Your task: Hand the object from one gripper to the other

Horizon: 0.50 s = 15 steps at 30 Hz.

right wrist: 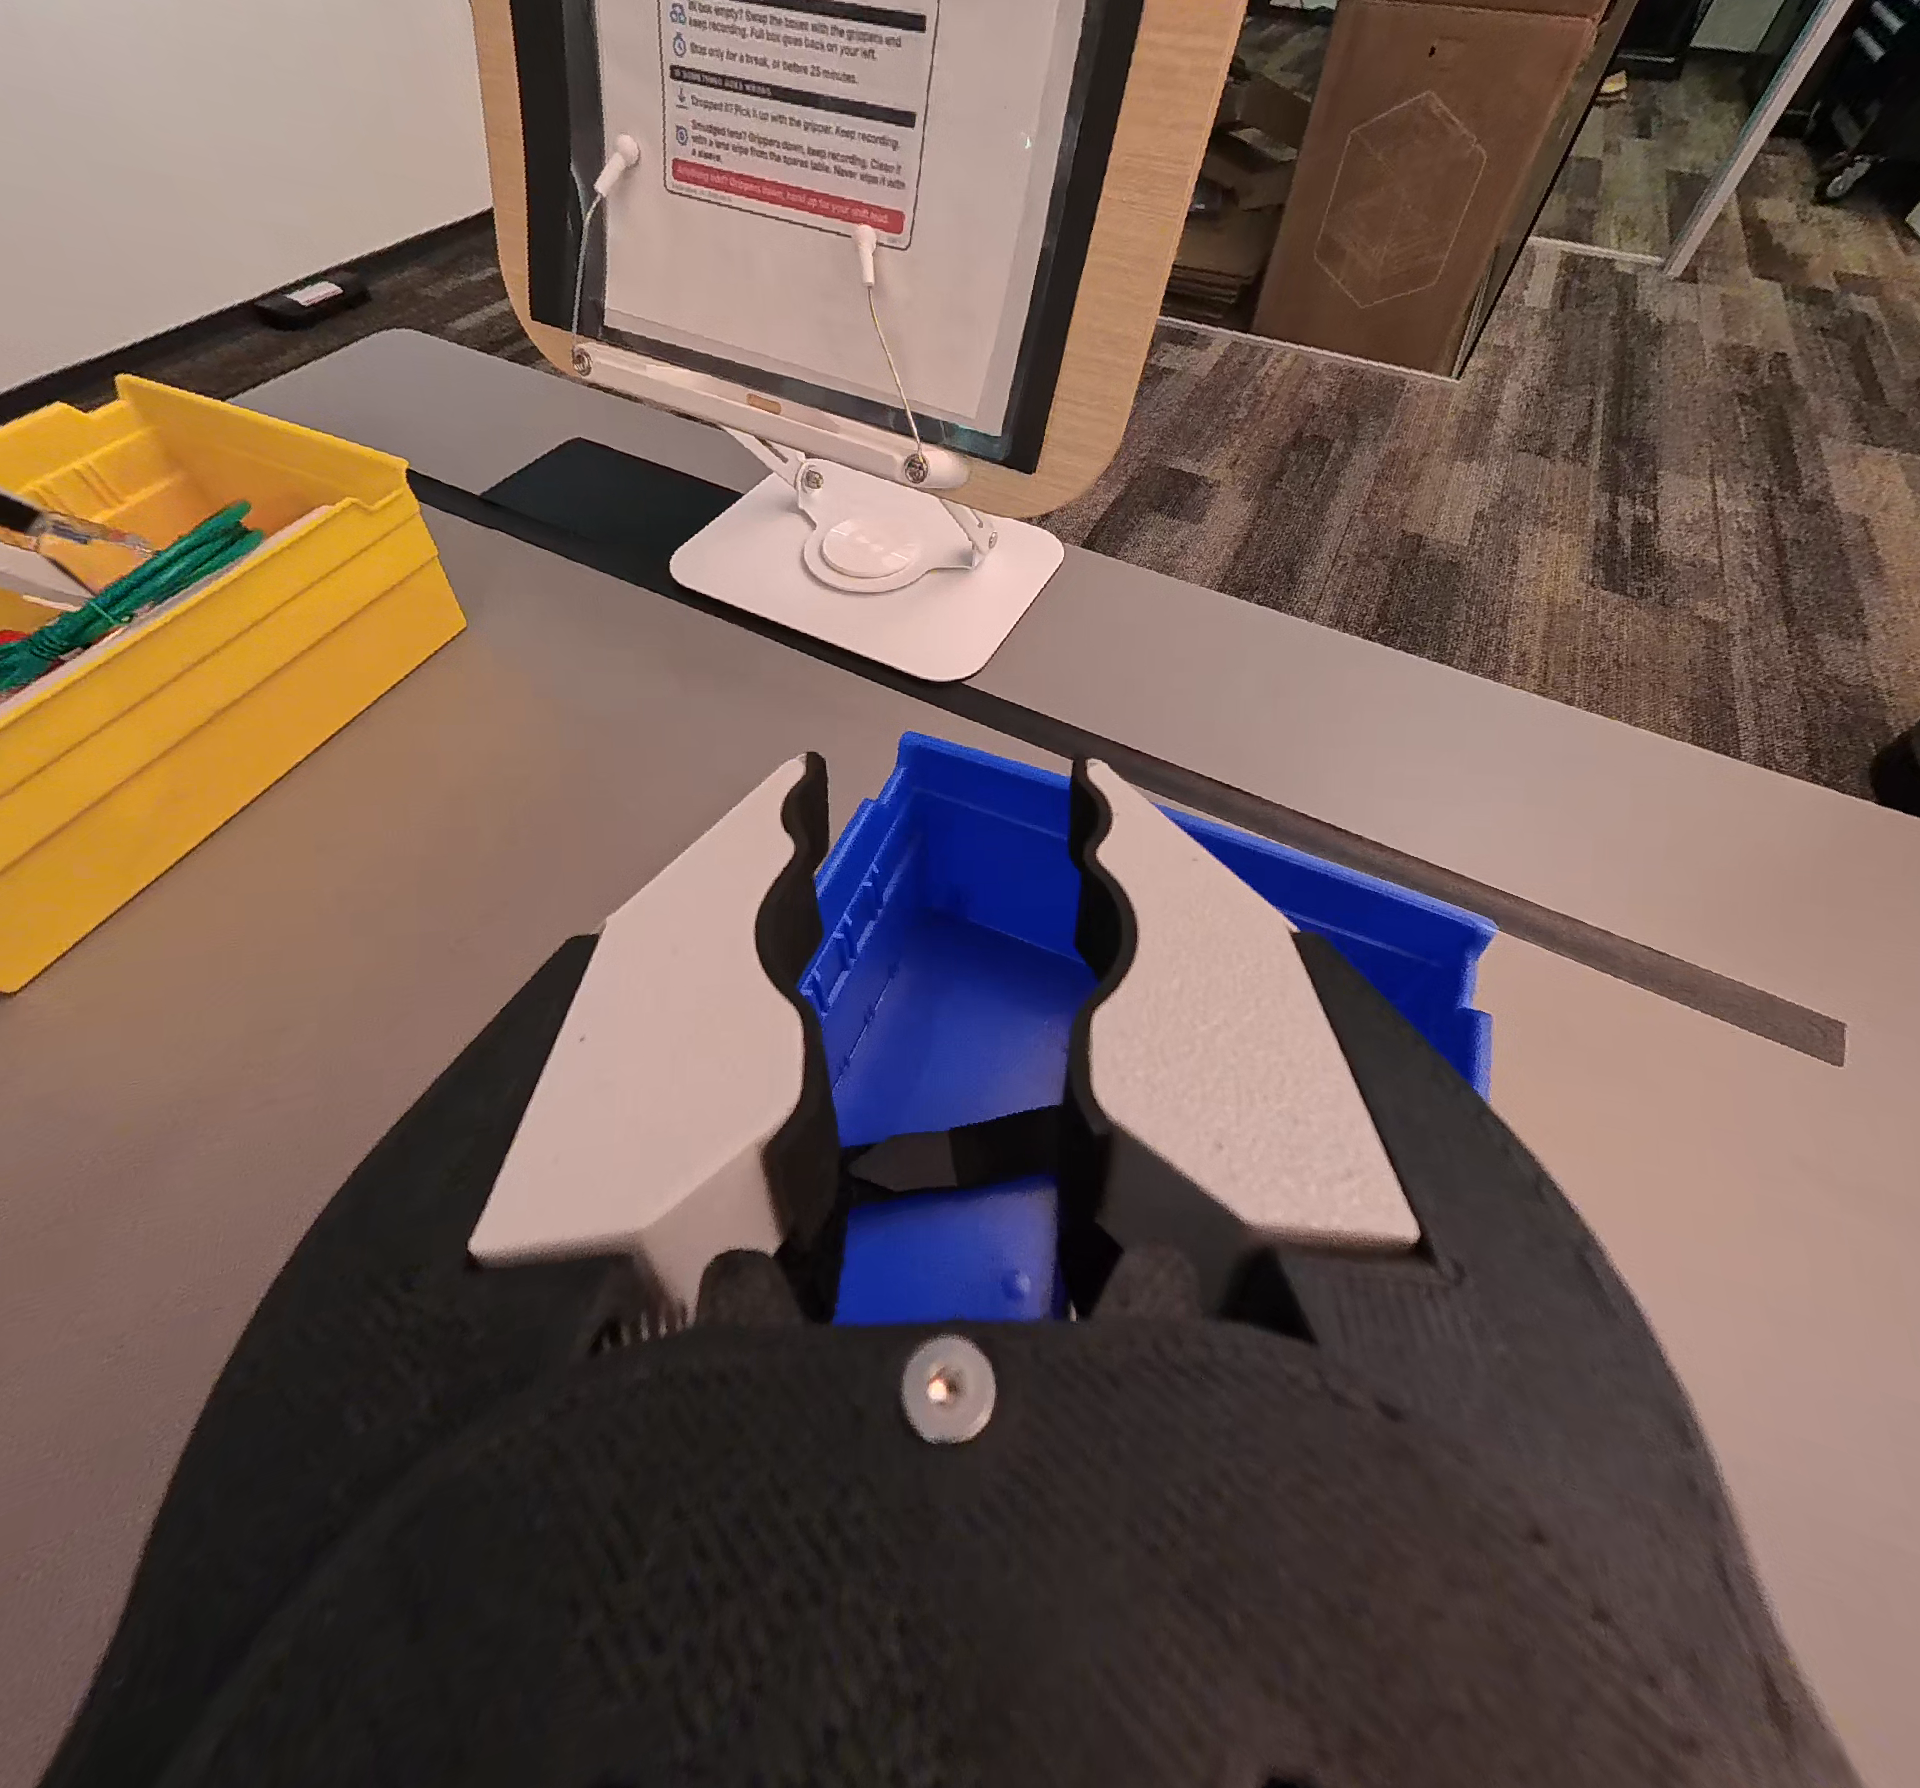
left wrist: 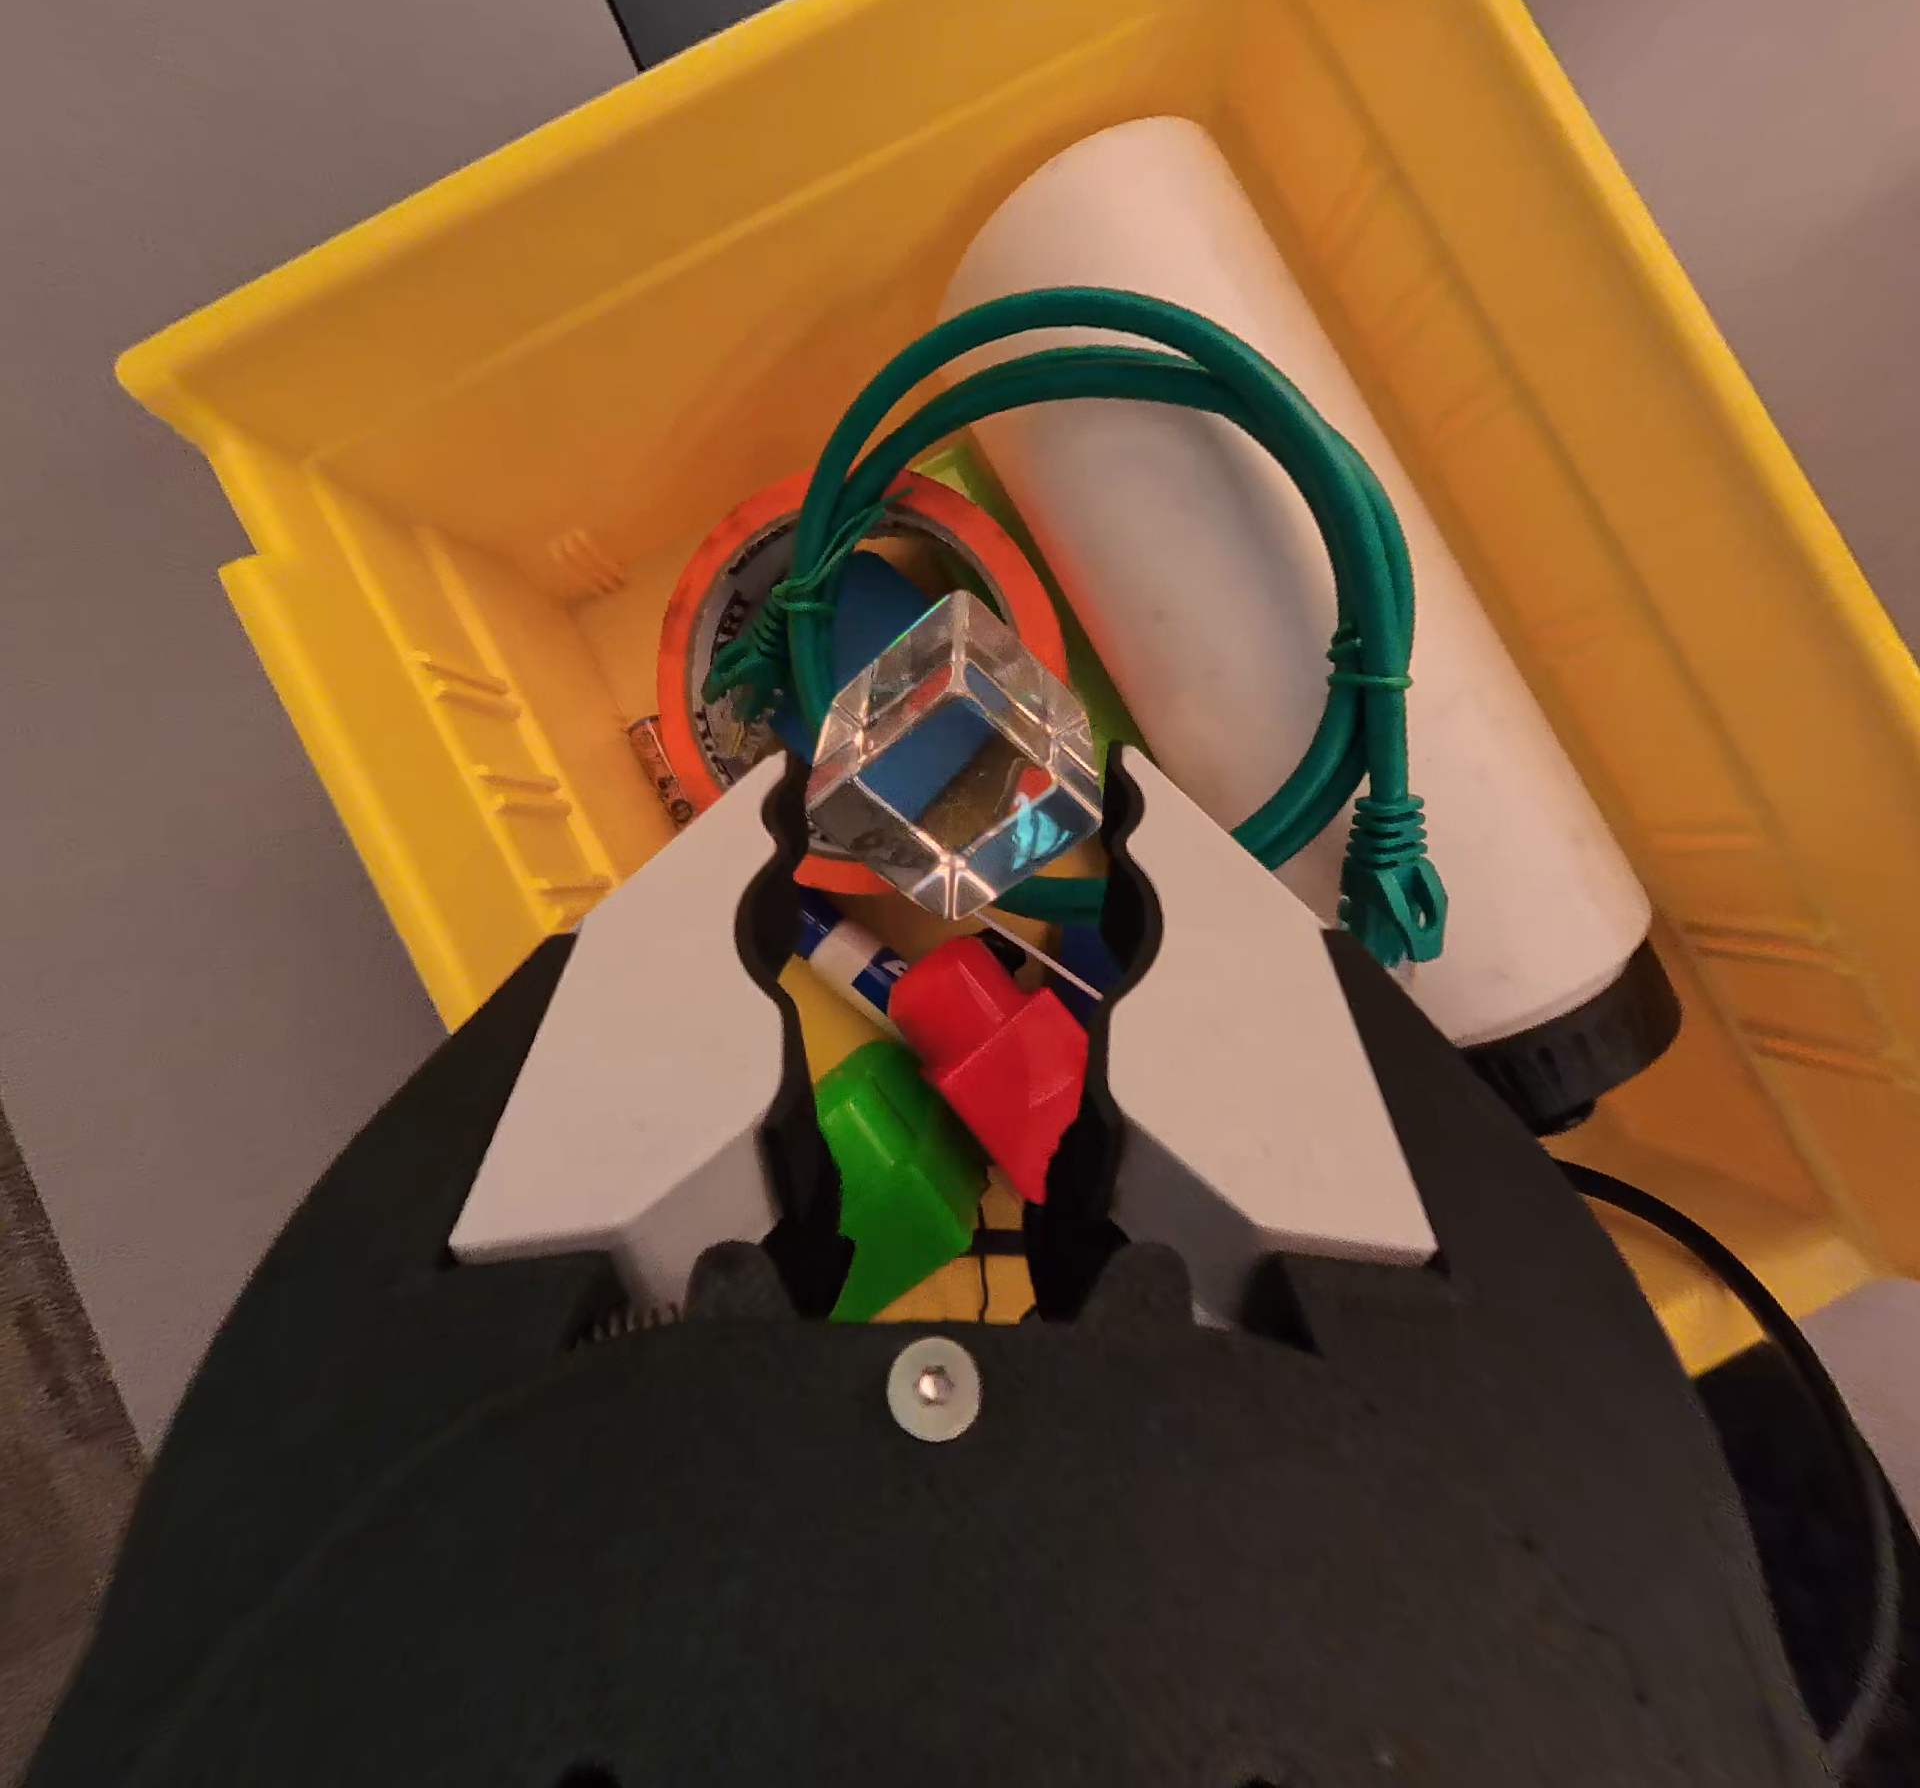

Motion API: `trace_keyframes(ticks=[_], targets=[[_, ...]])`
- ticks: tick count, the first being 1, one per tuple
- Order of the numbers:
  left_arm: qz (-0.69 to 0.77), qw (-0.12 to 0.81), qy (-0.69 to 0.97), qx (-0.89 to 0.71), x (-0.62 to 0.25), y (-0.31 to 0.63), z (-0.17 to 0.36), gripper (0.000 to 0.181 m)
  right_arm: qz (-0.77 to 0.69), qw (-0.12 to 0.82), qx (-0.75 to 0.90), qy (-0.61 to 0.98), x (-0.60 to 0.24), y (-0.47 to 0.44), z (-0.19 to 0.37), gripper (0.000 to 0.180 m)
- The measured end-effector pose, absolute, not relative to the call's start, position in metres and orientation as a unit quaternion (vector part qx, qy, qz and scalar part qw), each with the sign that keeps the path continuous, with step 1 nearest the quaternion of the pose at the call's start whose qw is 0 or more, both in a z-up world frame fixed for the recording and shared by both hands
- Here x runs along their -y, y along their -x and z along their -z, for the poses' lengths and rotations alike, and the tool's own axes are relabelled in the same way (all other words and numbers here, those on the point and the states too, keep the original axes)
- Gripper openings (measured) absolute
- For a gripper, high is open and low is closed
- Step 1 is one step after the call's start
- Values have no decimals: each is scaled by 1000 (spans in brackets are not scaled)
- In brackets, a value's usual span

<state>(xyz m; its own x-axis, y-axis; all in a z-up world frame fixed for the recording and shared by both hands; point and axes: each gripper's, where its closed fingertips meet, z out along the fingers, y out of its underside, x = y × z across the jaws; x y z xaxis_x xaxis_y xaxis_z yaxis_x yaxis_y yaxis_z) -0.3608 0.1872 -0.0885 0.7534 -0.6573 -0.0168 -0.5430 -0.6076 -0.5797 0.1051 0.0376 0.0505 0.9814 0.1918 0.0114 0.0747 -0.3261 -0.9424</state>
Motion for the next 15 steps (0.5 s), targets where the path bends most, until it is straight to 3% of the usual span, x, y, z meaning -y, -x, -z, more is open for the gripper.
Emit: trace_keyframes(ticks=[15], targets=[[87,260,906,-322,-152,371,56,56,-51,572,94,814,-41,-96,-49,46]])
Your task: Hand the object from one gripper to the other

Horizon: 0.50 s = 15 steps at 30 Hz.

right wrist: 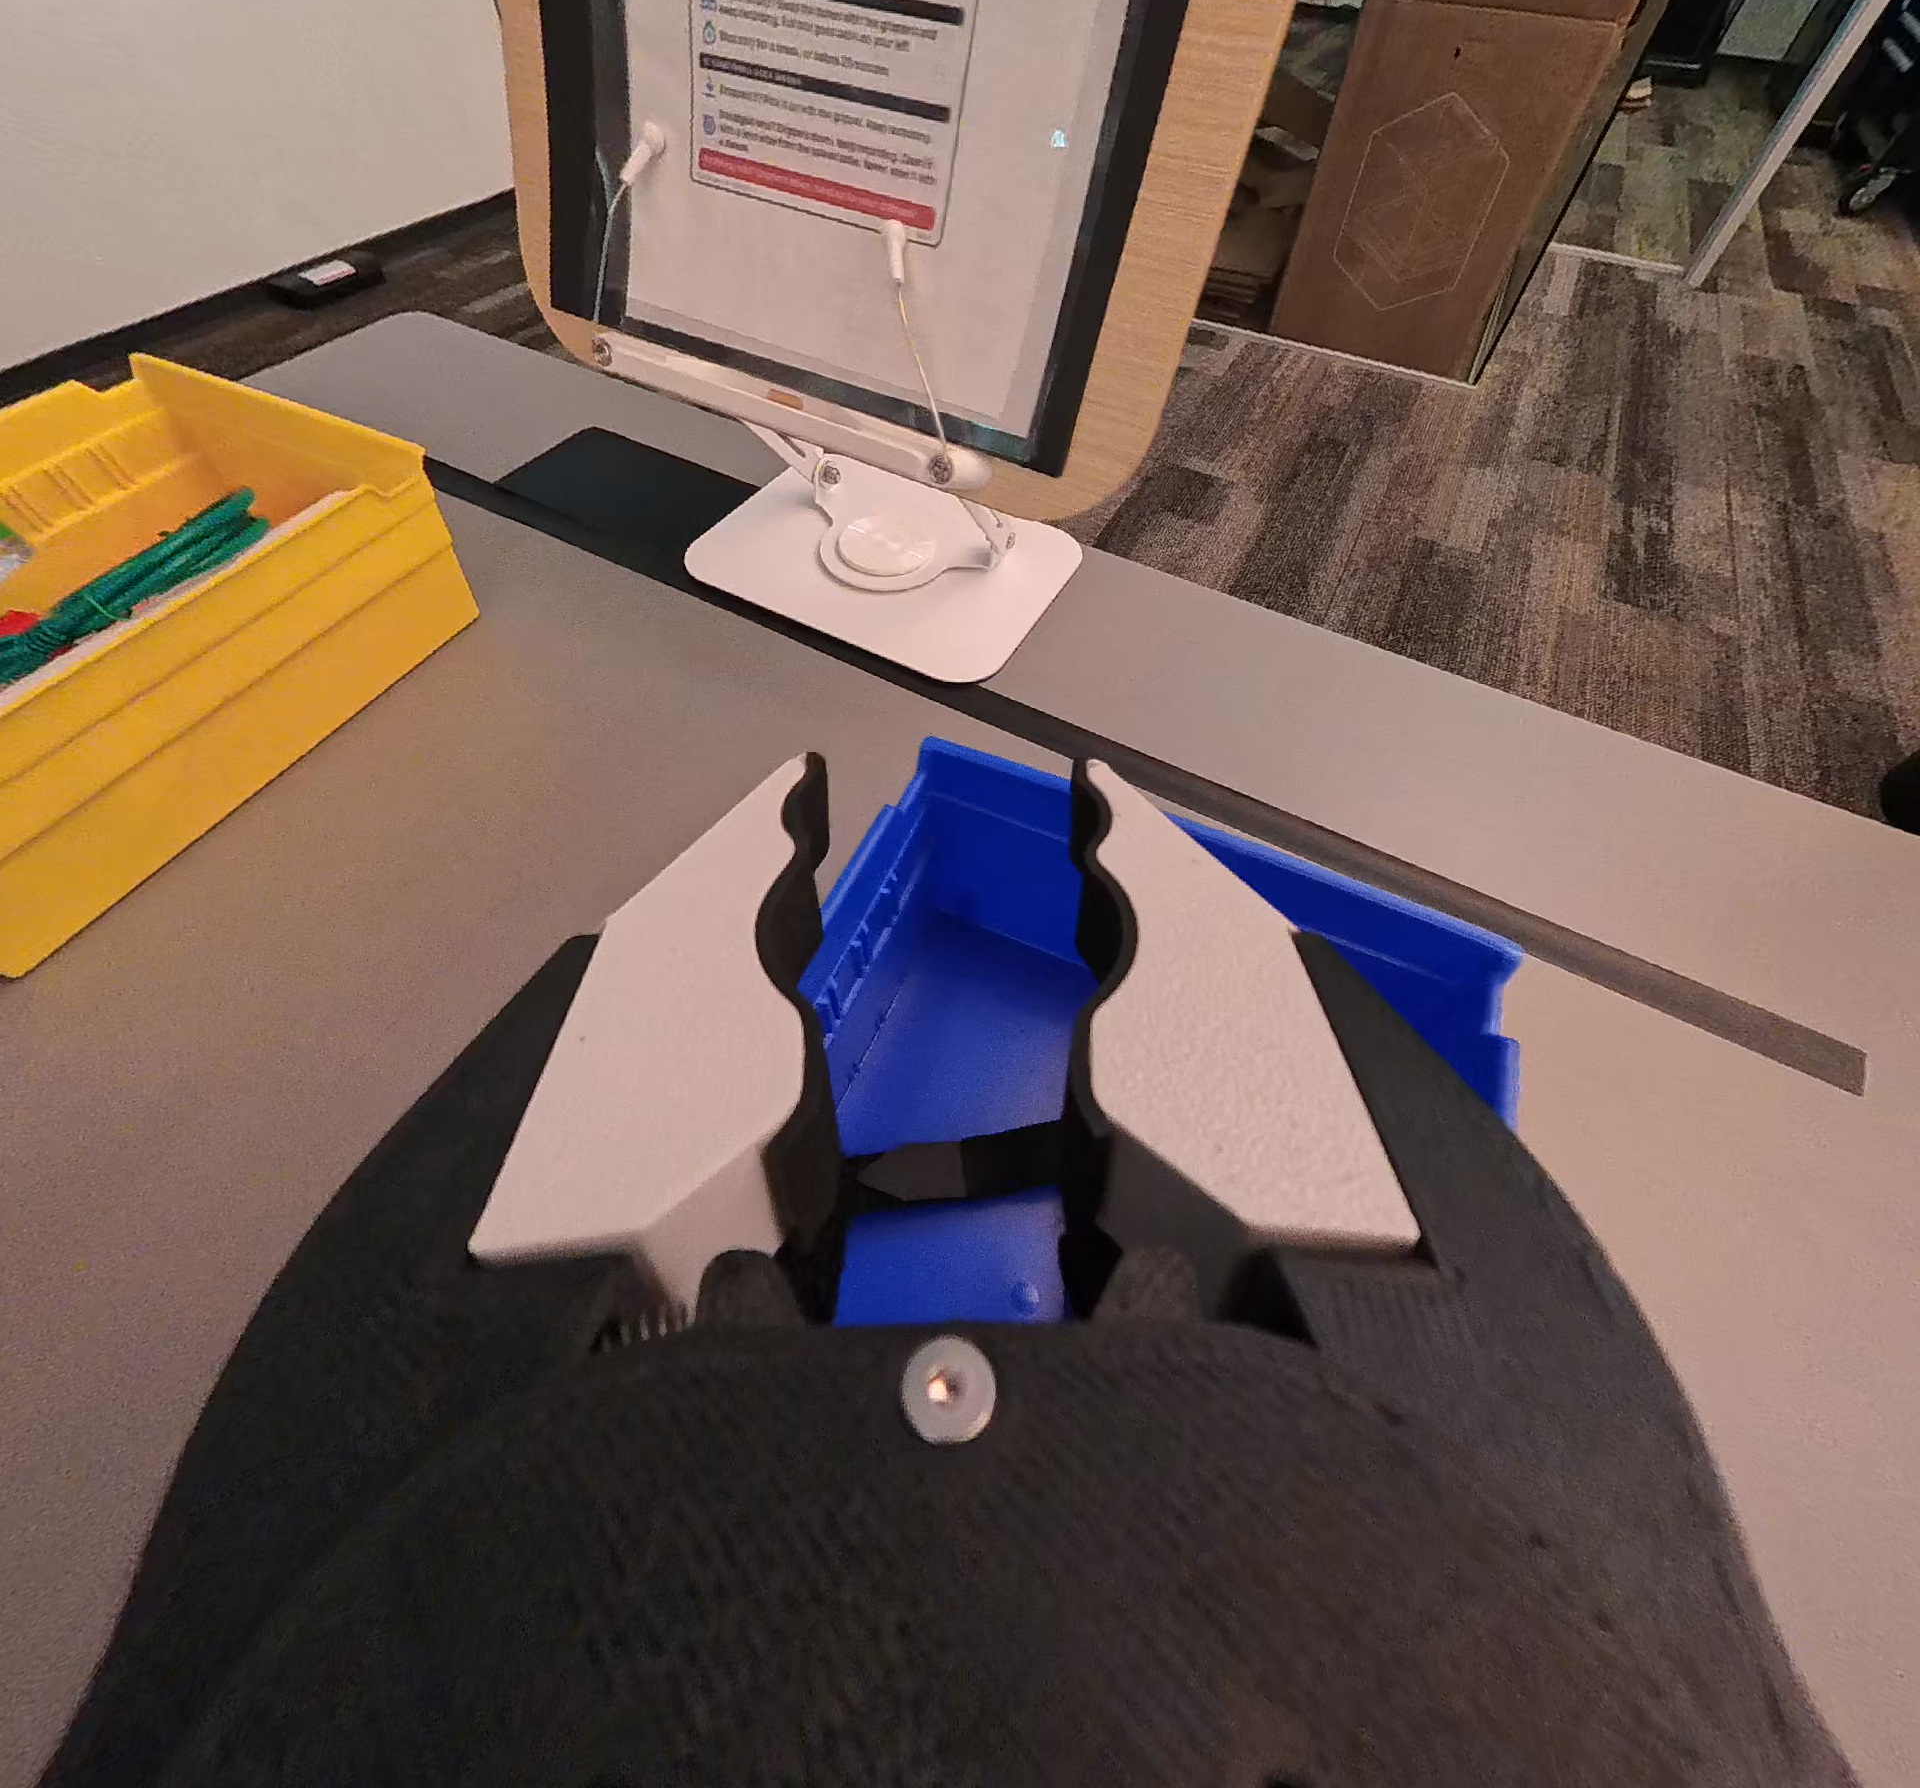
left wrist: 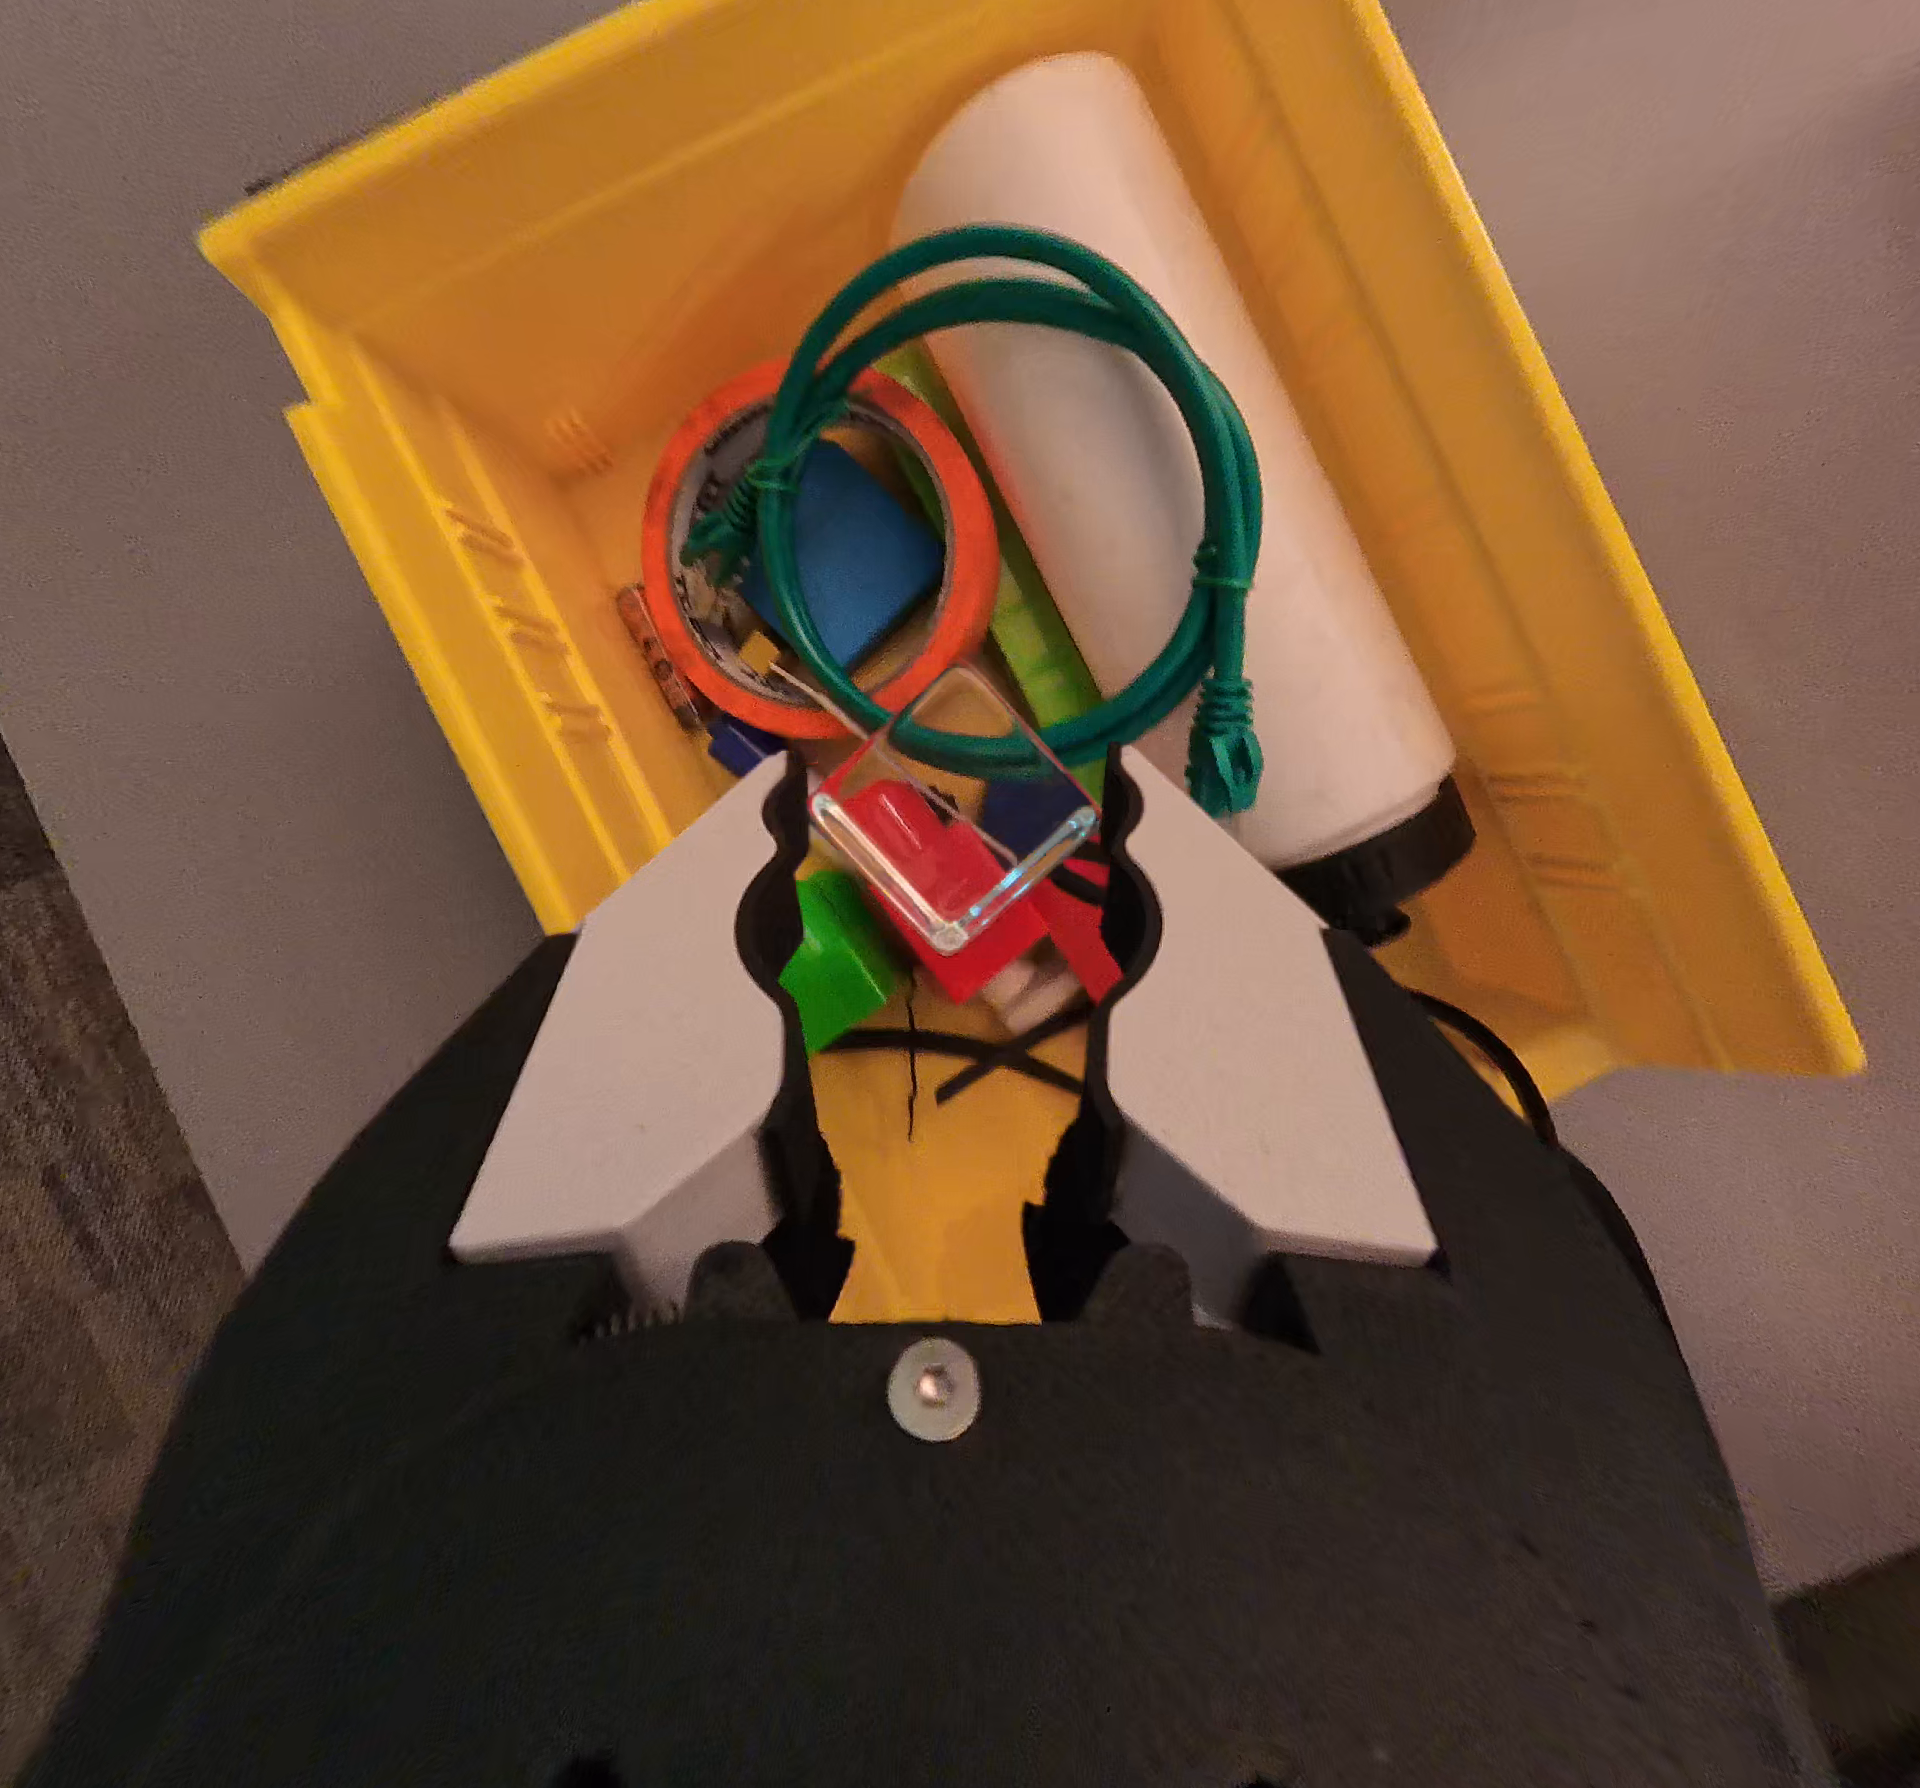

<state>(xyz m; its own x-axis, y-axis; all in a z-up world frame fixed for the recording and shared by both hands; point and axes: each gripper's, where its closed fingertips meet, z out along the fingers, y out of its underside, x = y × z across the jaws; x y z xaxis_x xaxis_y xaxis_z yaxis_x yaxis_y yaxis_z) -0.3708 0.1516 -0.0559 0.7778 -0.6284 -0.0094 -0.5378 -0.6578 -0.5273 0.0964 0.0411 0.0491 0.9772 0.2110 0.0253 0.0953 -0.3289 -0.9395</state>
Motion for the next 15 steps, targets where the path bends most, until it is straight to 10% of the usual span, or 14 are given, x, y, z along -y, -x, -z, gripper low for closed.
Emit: trace_keyframes(ticks=[15], targets=[[87,114,977,-161,-120,394,88,56,-22,548,134,825,-49,-78,-38,46]])
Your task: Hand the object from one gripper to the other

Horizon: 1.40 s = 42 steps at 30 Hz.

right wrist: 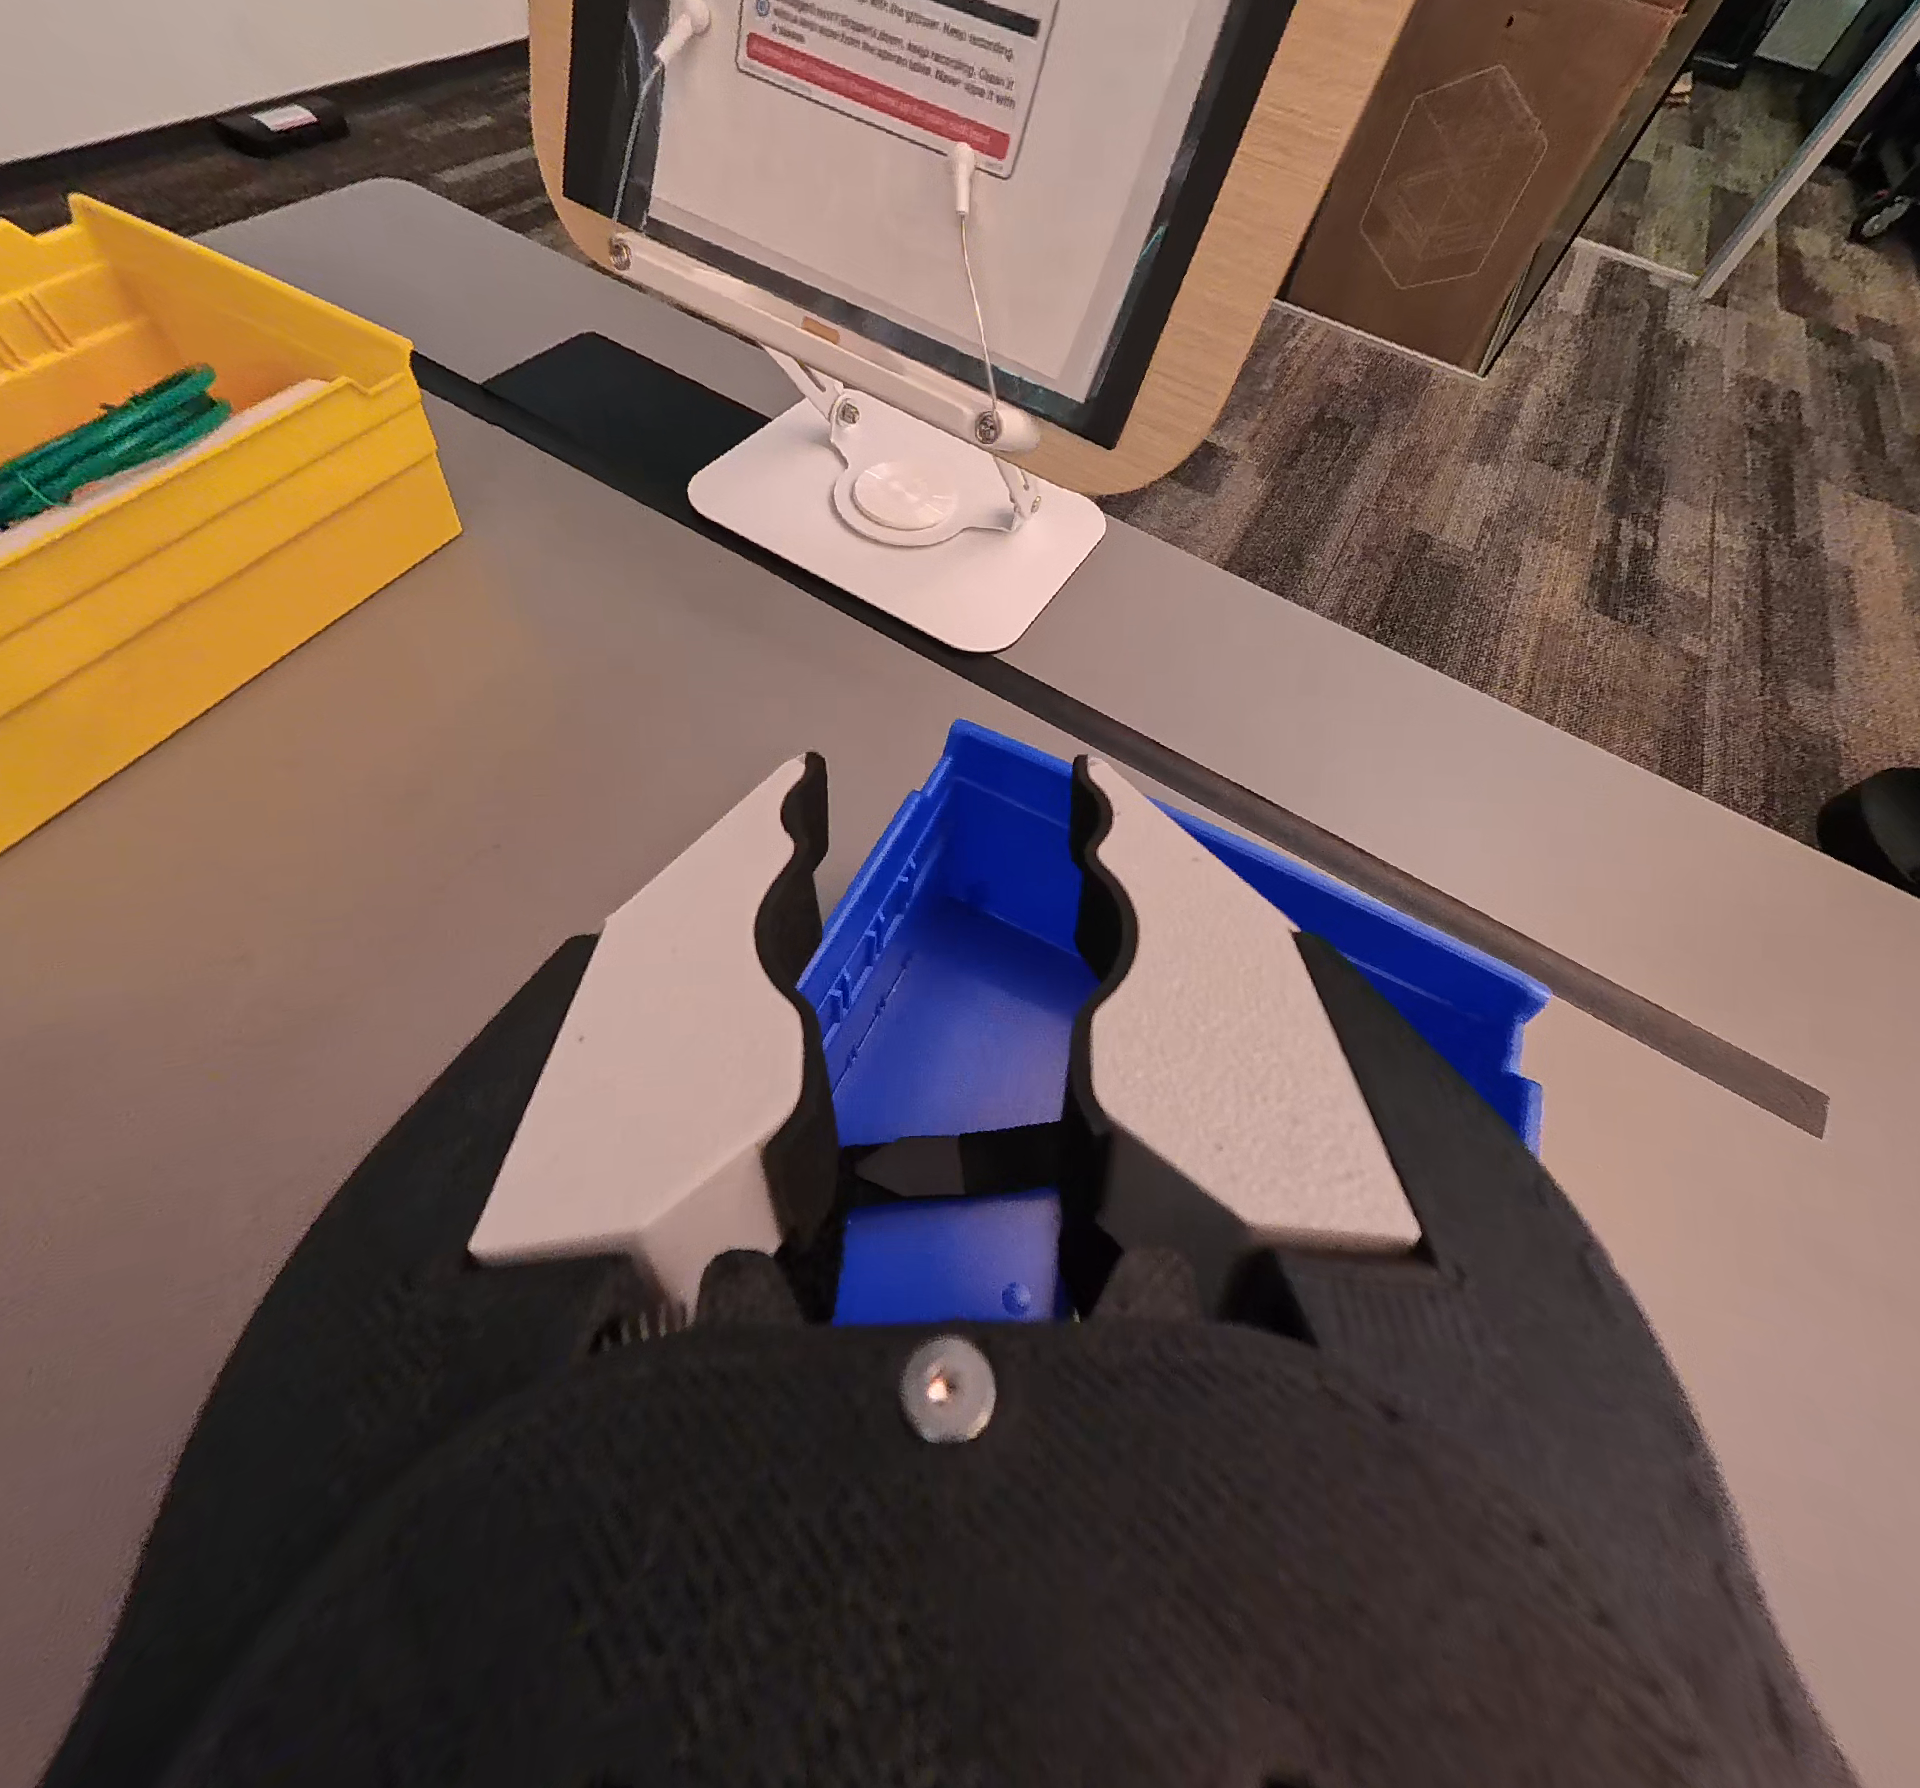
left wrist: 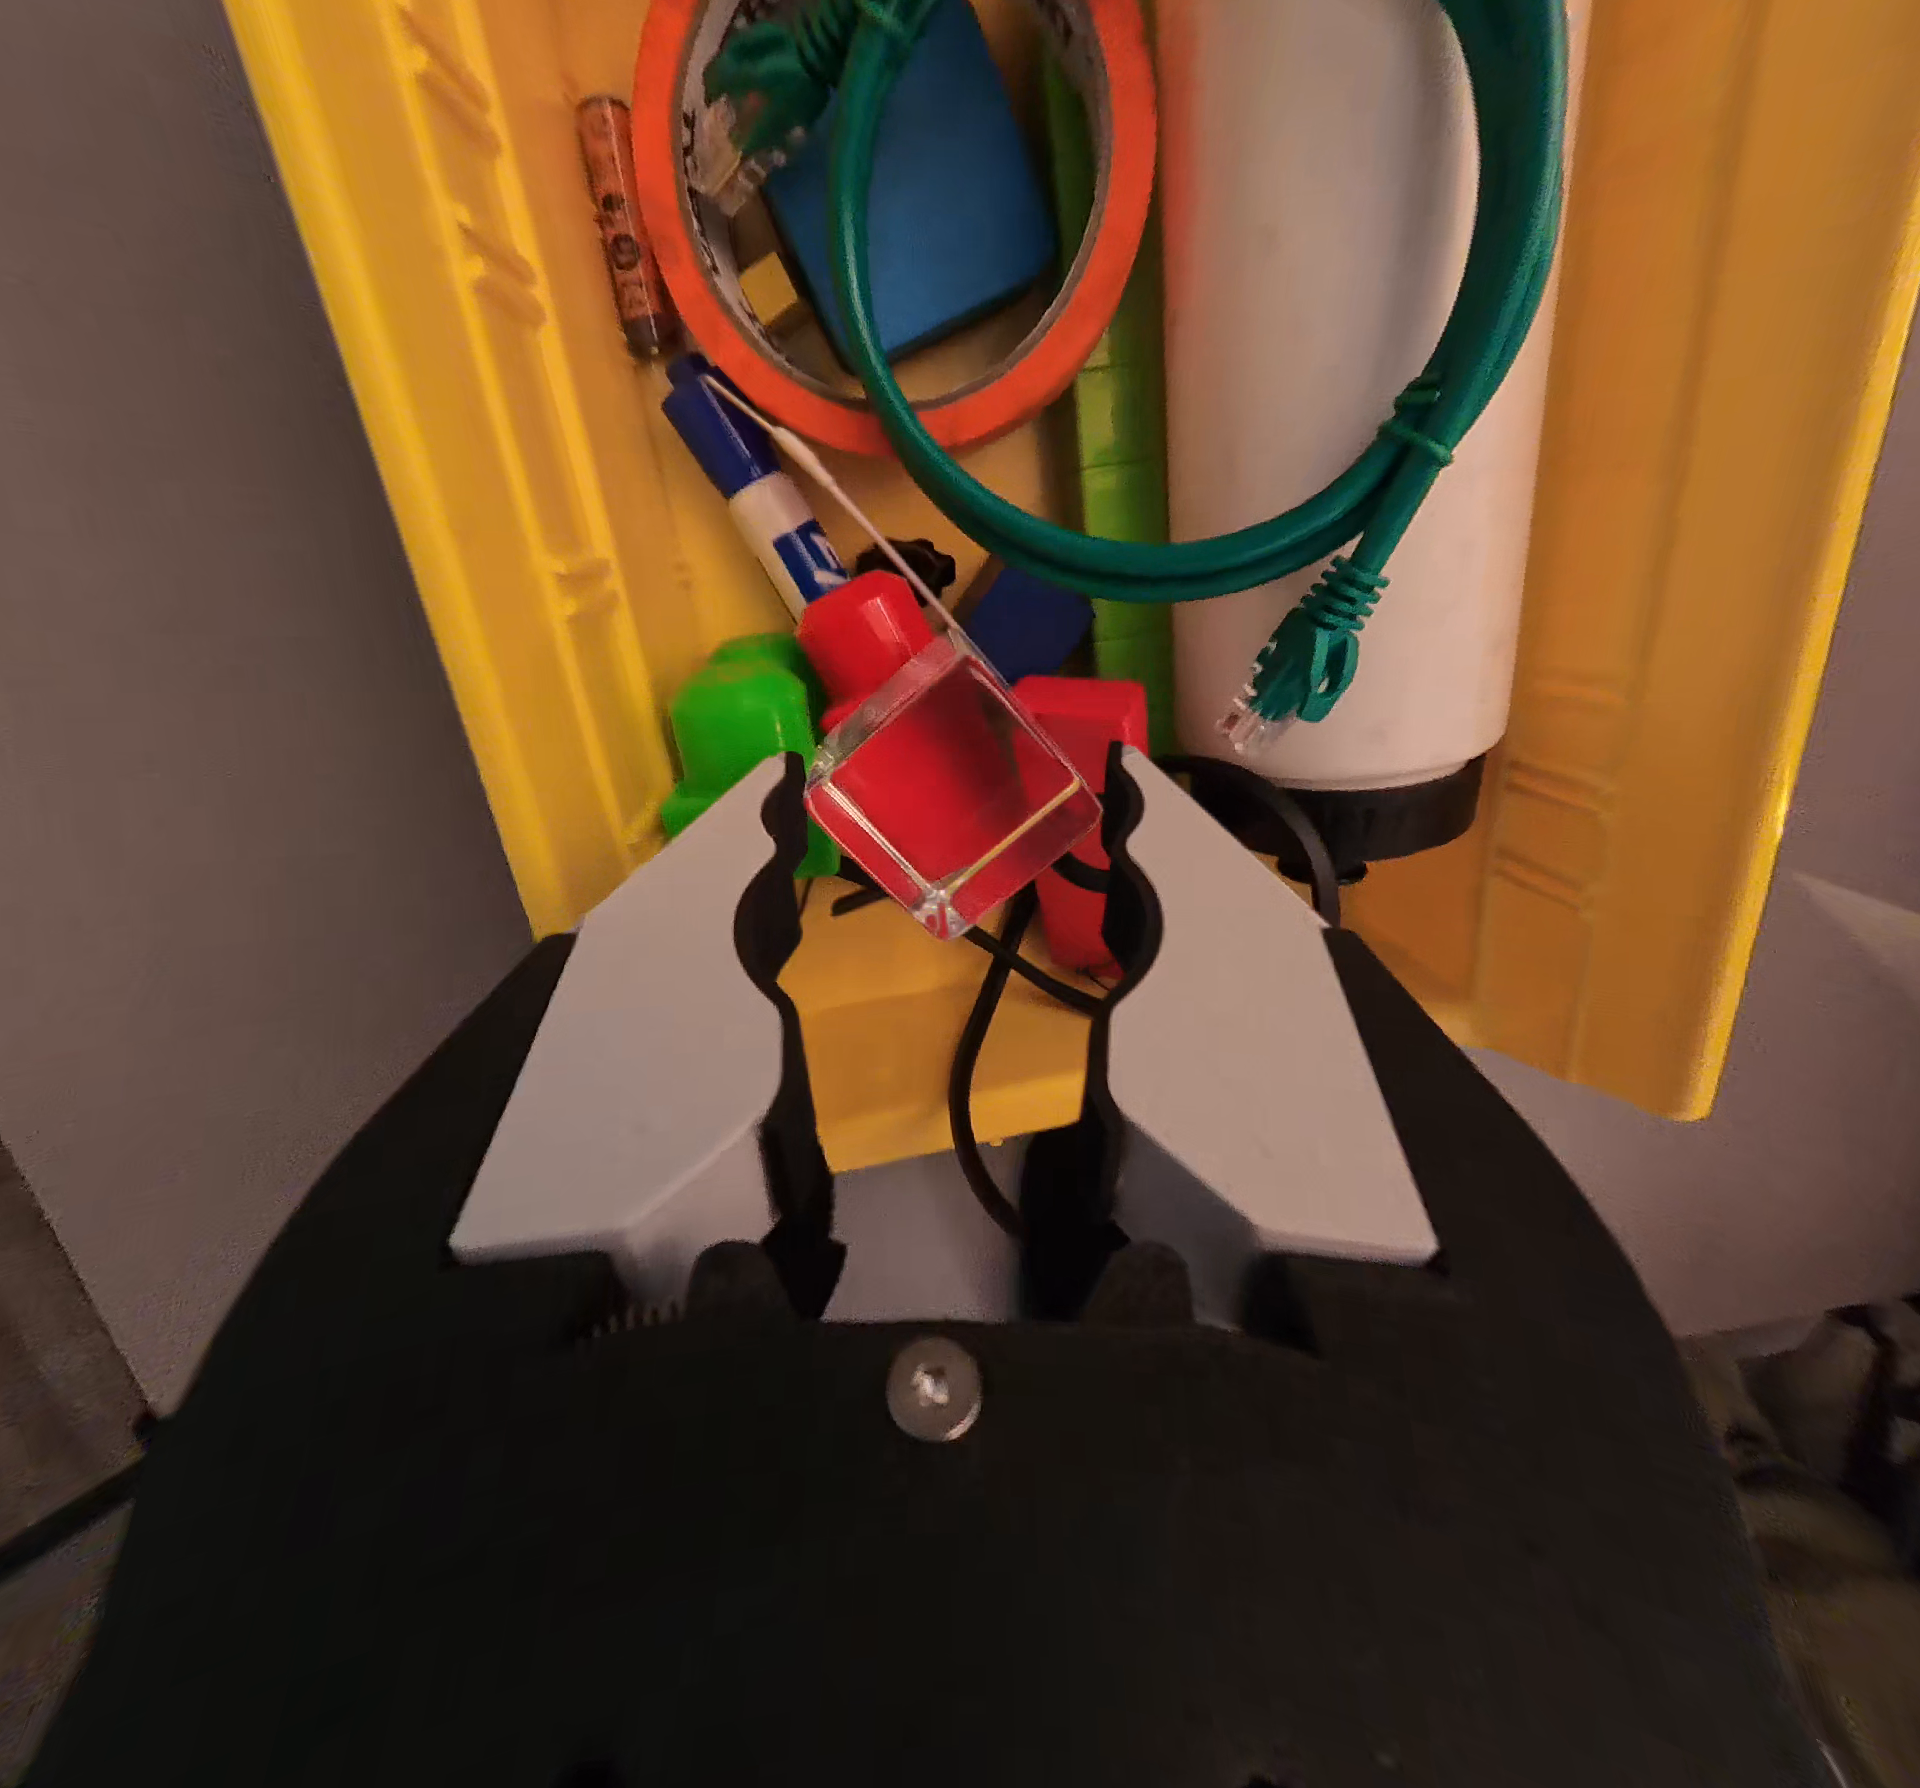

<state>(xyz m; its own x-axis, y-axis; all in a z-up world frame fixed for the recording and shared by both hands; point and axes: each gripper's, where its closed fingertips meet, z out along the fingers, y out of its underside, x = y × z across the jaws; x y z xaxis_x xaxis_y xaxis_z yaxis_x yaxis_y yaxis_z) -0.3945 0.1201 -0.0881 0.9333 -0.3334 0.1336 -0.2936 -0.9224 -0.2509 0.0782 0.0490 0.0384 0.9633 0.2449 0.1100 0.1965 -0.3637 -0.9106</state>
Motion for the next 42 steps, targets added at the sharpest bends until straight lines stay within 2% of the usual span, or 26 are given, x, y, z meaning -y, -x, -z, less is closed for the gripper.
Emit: trace_keyframes(ticks=[6,10,12,15,17,21,23,29,33,38,42], targets=[[91,95,975,-177,-109,394,89,57,-9,540,153,828,-51,-71,-35,46],[81,105,961,-242,-107,392,88,70,-4,536,165,828,-51,-66,-34,46],[73,123,947,-288,-109,393,87,77,-5,536,170,827,-51,-64,-34,46],[53,154,924,-346,-113,400,85,73,-3,535,176,826,-52,-62,-33,46],[30,182,906,-380,-117,405,82,77,-3,534,179,827,-52,-61,-32,46],[16,243,852,-463,-117,394,72,74,-1,531,185,827,-52,-58,-32,46],[5,274,824,-496,-121,386,69,64,-1,531,189,826,-51,-56,-32,46],[-9,214,819,-532,-117,384,101,61,8,530,202,823,-50,-53,-33,46],[5,206,824,-528,-117,384,105,48,10,531,207,822,-51,-51,-34,46],[9,198,833,-517,-113,390,100,45,18,522,216,825,-52,-50,-30,47],[16,251,851,-462,-124,391,67,45,25,526,220,821,-53,-49,-32,47]])
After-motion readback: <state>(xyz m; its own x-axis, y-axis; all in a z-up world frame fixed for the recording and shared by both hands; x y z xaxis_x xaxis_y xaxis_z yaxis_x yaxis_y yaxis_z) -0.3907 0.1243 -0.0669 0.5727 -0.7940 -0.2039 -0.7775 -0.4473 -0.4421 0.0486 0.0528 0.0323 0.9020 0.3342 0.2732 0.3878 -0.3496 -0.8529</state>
